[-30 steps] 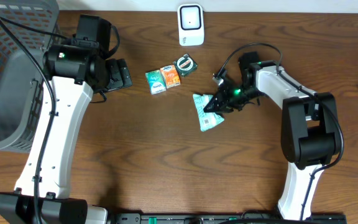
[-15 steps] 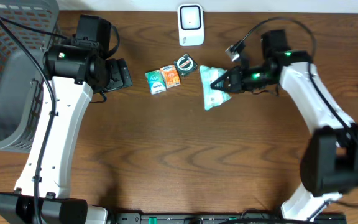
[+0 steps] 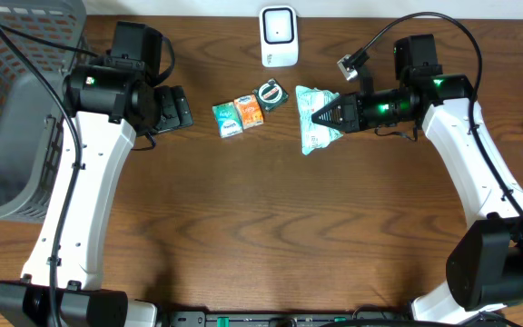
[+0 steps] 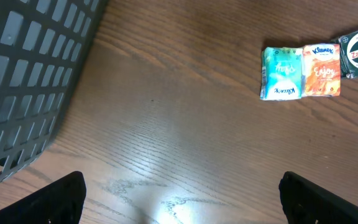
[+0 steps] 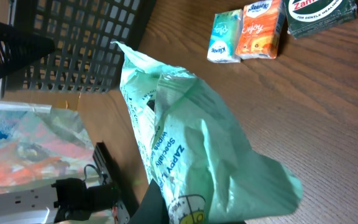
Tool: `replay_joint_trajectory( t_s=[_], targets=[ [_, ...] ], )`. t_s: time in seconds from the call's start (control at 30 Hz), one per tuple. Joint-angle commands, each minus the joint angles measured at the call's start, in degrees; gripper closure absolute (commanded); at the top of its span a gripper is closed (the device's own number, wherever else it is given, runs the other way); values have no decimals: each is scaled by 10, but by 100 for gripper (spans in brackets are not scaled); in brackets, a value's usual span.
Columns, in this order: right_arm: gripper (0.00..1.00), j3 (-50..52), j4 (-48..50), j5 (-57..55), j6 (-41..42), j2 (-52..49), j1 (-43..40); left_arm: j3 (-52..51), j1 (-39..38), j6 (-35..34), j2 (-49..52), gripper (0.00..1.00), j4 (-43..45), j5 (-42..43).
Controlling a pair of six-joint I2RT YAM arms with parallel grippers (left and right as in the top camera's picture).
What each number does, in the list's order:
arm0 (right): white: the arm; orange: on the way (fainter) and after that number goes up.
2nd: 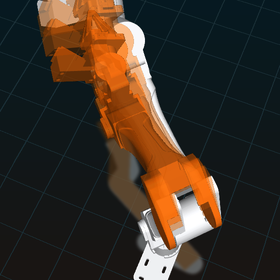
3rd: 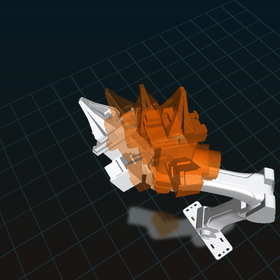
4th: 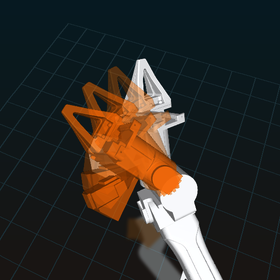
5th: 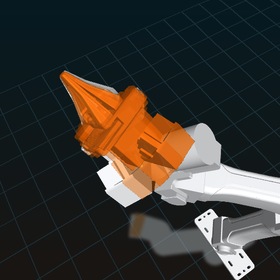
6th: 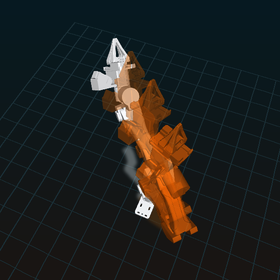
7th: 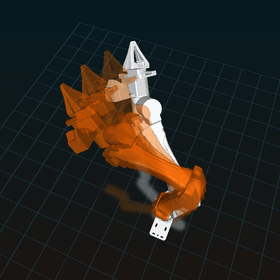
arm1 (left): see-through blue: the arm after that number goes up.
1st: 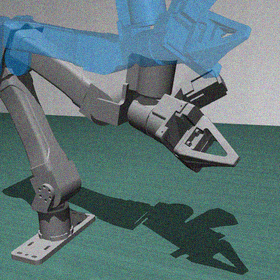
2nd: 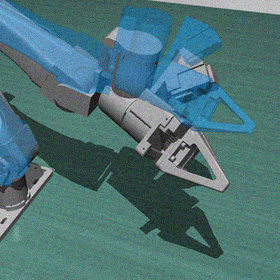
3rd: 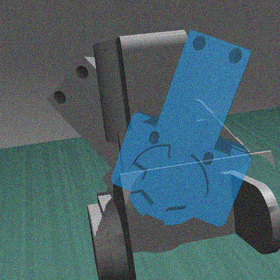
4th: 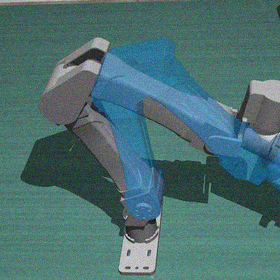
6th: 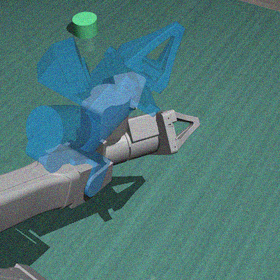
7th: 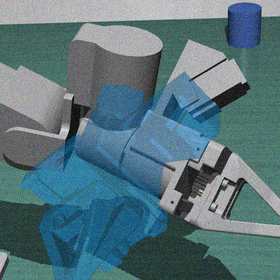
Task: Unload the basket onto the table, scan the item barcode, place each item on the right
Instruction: 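Raise the wipes packet up in front of the scanner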
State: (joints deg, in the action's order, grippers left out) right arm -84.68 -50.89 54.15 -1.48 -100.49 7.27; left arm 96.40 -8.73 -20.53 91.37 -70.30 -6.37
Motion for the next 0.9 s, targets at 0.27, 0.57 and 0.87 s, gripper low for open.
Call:
replay_joint_trajectory(
  t_s=[0.27,0.57,0.87],
  targets=[
    [99,-9,9,8,6,12,-3,5,2,6,-4,2,-2,-7],
    [99,-9,17,8,6,12,-3,5,2,6,-4,2,-2,-7],
    [99,-9,106,8,70,12,-3,5,2,6,-4,2,-2,-7]
  ],
)
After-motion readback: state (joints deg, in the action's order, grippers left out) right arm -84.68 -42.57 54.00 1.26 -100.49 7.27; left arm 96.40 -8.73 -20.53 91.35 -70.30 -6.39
